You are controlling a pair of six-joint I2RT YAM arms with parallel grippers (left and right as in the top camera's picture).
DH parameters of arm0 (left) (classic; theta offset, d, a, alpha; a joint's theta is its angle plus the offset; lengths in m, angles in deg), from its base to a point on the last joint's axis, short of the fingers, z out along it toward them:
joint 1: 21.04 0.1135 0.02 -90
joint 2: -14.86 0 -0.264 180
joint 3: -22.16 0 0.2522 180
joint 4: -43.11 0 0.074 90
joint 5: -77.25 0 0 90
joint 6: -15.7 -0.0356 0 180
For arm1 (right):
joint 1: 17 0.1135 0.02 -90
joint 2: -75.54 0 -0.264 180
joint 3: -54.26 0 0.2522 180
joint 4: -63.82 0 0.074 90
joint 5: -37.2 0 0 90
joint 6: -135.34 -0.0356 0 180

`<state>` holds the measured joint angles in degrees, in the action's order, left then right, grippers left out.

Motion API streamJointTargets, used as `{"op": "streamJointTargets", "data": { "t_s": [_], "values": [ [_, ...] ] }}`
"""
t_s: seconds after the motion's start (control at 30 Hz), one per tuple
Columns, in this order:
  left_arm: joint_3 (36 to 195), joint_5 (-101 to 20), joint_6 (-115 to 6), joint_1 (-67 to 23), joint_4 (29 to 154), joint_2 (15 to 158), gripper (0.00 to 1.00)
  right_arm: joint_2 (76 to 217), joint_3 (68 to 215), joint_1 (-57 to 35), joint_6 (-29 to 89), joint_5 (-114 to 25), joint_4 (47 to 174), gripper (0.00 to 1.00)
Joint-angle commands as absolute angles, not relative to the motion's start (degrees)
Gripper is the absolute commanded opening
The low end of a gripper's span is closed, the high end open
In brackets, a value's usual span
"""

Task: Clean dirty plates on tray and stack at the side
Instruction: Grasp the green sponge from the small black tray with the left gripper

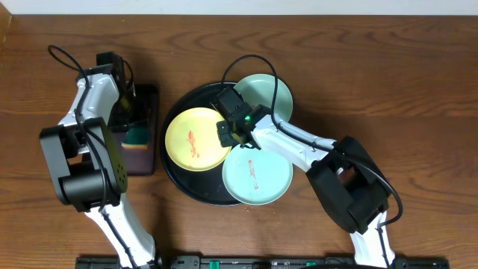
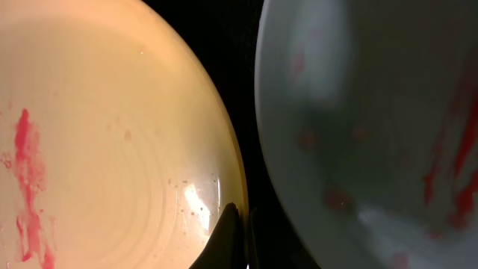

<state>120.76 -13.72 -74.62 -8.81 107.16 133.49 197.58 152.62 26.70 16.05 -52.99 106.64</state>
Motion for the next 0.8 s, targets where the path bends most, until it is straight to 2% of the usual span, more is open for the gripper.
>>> {"op": "streamJointTargets", "data": {
  "t_s": [0.0, 0.1, 0.17, 0.23, 0.47, 0.77],
  "values": [
    [120.35, -13.81, -75.14, -8.73, 106.92, 135.22, 0.43, 199.33, 153.06, 27.58, 17.77, -53.84, 107.16, 0.01],
    [120.35, -13.81, -75.12, -8.73, 106.28, 135.22, 0.38, 199.33, 153.04, 27.58, 17.77, -53.84, 107.12, 0.01],
    [120.35, -13.81, -75.12, -8.73, 105.58, 135.22, 0.29, 199.33, 153.06, 27.58, 17.77, -53.84, 107.14, 0.01],
    [120.35, -13.79, -75.12, -8.73, 105.36, 135.22, 0.08, 199.33, 153.04, 27.58, 17.79, -53.82, 107.14, 0.01],
    [122.16, -13.66, -75.12, -8.73, 108.14, 133.05, 0.07, 199.33, 153.06, 27.58, 17.77, -53.82, 107.12, 0.01],
    [124.89, -18.07, -74.33, -9.32, 115.38, 118.32, 0.07, 199.31, 153.08, 26.72, 19.94, -49.23, 106.86, 0.01]
  ]
}}
